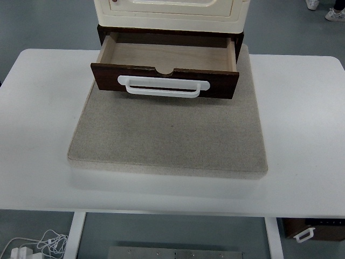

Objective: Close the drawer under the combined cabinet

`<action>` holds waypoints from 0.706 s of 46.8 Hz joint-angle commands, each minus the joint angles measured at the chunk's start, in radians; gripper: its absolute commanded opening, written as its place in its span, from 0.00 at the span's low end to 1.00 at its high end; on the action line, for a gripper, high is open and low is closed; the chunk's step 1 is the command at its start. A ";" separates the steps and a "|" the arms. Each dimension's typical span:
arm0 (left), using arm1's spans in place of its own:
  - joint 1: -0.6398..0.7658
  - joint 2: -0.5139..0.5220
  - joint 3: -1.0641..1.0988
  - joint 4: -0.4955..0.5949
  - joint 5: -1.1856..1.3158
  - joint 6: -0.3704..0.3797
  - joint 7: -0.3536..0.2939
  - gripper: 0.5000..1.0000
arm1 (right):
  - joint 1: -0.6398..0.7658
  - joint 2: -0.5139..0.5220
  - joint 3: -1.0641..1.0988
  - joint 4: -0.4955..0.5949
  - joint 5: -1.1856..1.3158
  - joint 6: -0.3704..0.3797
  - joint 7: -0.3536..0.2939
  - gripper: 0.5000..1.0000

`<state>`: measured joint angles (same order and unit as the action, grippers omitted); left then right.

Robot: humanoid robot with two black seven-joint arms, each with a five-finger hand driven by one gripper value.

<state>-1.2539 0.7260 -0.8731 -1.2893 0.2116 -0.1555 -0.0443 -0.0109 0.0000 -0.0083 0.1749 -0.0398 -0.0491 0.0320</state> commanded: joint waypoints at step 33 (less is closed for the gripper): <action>-0.131 -0.158 0.388 -0.292 0.063 -0.016 0.192 0.99 | 0.000 0.000 0.001 0.000 0.000 0.000 0.000 0.90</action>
<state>-1.3820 0.5811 -0.5161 -1.5690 0.2731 -0.1667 0.1254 -0.0108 0.0000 -0.0091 0.1749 -0.0398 -0.0491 0.0320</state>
